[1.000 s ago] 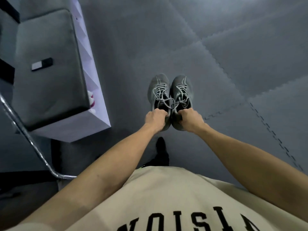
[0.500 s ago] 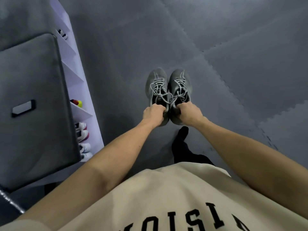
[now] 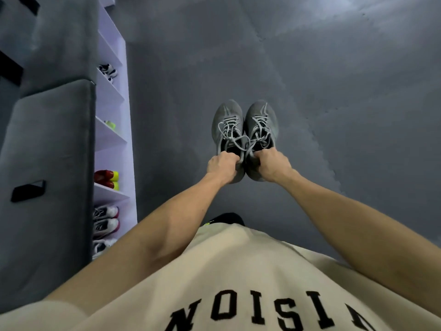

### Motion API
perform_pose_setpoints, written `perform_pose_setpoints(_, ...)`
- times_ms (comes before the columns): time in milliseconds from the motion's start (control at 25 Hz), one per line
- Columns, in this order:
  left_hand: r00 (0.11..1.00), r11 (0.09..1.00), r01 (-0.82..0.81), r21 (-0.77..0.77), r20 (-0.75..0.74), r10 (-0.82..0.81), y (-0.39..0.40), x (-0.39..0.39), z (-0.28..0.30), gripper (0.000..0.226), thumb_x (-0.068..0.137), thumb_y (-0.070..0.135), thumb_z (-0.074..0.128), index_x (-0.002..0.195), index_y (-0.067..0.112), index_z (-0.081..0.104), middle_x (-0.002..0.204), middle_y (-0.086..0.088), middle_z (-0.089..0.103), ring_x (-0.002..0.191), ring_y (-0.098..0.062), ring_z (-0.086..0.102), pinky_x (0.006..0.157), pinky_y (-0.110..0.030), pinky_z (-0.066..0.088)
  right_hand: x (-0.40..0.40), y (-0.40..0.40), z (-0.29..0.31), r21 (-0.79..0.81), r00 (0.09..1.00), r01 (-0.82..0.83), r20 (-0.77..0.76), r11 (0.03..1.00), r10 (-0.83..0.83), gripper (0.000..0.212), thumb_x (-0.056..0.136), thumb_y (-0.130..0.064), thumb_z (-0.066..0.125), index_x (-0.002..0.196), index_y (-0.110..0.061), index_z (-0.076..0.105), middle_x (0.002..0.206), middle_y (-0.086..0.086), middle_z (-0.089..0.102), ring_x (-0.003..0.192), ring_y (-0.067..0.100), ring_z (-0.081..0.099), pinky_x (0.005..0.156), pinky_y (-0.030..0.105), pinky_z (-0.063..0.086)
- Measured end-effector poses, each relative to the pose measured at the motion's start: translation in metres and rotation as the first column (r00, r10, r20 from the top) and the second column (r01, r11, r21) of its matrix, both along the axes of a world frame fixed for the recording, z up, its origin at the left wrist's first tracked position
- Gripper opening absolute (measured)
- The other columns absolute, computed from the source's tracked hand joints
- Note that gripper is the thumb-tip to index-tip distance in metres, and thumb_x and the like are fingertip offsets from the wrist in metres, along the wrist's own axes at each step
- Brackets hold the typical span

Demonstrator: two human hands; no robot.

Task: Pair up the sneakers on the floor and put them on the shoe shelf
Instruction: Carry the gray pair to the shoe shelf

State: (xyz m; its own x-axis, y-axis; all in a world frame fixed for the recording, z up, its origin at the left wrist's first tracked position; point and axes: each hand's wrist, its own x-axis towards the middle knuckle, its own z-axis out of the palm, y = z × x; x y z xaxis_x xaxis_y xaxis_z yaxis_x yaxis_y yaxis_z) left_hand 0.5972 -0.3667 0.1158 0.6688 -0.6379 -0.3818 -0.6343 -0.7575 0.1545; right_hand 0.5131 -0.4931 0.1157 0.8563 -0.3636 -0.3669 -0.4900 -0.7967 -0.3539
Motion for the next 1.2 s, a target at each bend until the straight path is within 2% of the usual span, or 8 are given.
perform_pose_setpoints(280,1.000,0.999,-0.008,-0.041,-0.003,0.008,-0.120,0.103,-0.009,0.005,0.086,0.013,0.062,0.090,0.016,0.063,0.101,-0.011,0.065,0.097,-0.037,0.063,0.074,-0.037,0.046,0.103,-0.123,-0.003,-0.037,0.999,-0.033,0.013,0.999,0.033,0.025,0.083,-0.006,0.049,0.102,-0.008,0.064,0.106,0.017,0.063,0.097,0.039,0.061,0.069,0.037,0.045)
perform_pose_setpoints(480,1.000,0.999,-0.018,-0.039,-0.013,0.018,-0.212,0.204,-0.024,0.009,0.085,0.014,0.062,0.094,0.017,0.065,0.104,-0.012,0.064,0.099,-0.037,0.063,0.076,-0.037,0.047,0.203,-0.214,-0.012,-0.038,1.000,-0.016,-0.011,0.999,0.015,0.023,0.084,-0.006,0.049,0.102,-0.008,0.063,0.105,0.016,0.062,0.097,0.040,0.060,0.070,0.039,0.045)
perform_pose_setpoints(720,0.999,0.998,-0.054,-0.042,-0.010,0.053,-0.302,0.331,-0.009,0.010,0.087,0.014,0.059,0.095,0.018,0.065,0.105,-0.013,0.064,0.099,-0.037,0.063,0.075,-0.036,0.046,0.337,-0.309,-0.005,-0.025,0.998,-0.060,-0.015,0.998,0.060,0.020,0.084,-0.002,0.046,0.096,-0.008,0.061,0.103,0.016,0.062,0.096,0.040,0.060,0.069,0.037,0.045)
perform_pose_setpoints(840,0.996,0.996,-0.089,-0.028,-0.008,0.089,-0.338,0.393,-0.011,0.009,0.087,0.012,0.058,0.087,0.020,0.061,0.104,-0.012,0.064,0.097,-0.036,0.063,0.070,-0.034,0.042,0.403,-0.348,-0.008,-0.039,0.995,-0.100,-0.019,0.994,0.099,0.019,0.084,-0.001,0.046,0.093,-0.008,0.061,0.103,0.017,0.062,0.095,0.040,0.060,0.069,0.037,0.045)
perform_pose_setpoints(1000,0.984,0.984,-0.175,-0.032,-0.025,0.174,-0.398,0.491,-0.025,0.019,0.086,0.007,0.057,0.076,0.021,0.051,0.095,-0.010,0.061,0.093,-0.036,0.063,0.067,-0.034,0.042,0.508,-0.412,-0.020,-0.029,0.987,-0.158,-0.013,0.987,0.158,0.016,0.083,-0.002,0.048,0.090,-0.010,0.060,0.102,0.016,0.062,0.094,0.039,0.060,0.069,0.036,0.044)
perform_pose_setpoints(1080,0.977,0.977,-0.211,-0.019,-0.036,0.211,-0.425,0.536,-0.023,0.015,0.087,0.007,0.058,0.079,0.019,0.055,0.093,-0.009,0.060,0.093,-0.036,0.063,0.066,-0.034,0.042,0.560,-0.441,-0.018,-0.028,0.978,-0.206,-0.019,0.978,0.206,0.019,0.082,-0.002,0.048,0.093,-0.010,0.061,0.102,0.015,0.062,0.095,0.039,0.060,0.069,0.036,0.043)
perform_pose_setpoints(1200,0.958,0.958,-0.284,-0.043,-0.053,0.282,-0.457,0.602,-0.014,0.011,0.087,0.009,0.059,0.090,0.018,0.063,0.102,-0.011,0.063,0.097,-0.037,0.063,0.071,-0.038,0.046,0.639,-0.479,-0.009,-0.013,0.955,-0.296,-0.043,0.955,0.295,0.021,0.082,-0.004,0.049,0.097,-0.011,0.062,0.104,0.015,0.062,0.096,0.039,0.060,0.069,0.035,0.043)
